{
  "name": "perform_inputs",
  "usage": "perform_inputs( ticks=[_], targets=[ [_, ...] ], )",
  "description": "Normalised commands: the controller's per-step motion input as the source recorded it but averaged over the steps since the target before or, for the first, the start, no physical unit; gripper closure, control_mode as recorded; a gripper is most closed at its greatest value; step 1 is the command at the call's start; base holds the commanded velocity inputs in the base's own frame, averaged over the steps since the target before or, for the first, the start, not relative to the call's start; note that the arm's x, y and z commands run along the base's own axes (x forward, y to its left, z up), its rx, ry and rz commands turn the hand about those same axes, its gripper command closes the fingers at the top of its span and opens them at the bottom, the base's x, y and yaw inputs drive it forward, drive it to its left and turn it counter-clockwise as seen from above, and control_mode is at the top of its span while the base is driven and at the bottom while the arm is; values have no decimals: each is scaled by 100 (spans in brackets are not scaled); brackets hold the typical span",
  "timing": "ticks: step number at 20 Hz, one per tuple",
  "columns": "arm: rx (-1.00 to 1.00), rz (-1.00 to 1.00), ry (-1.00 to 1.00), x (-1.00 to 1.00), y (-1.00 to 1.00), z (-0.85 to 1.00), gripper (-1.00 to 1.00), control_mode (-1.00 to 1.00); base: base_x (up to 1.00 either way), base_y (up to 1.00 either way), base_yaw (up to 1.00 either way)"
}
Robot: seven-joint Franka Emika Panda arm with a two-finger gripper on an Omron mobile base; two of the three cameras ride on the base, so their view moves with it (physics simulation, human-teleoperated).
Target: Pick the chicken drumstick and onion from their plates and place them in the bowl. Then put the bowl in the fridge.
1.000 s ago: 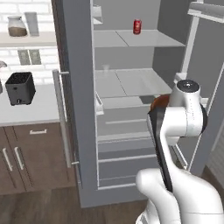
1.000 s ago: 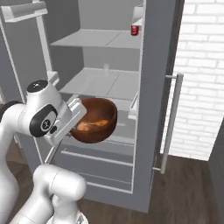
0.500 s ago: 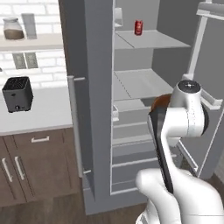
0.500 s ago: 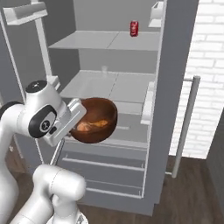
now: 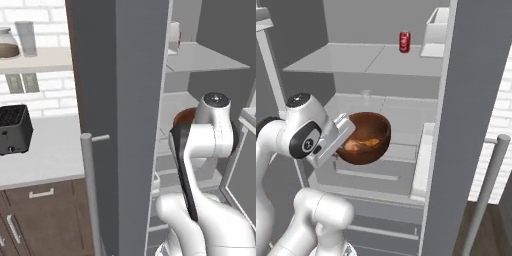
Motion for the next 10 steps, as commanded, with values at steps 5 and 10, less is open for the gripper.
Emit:
perform_inputs(
  ticks=[5,10],
  targets=[
    [1,2,0,14,-6,0,100,-100,61,-21,5],
    [6,22,0,74,-29,0,100,-100,0,0,0]
  ],
)
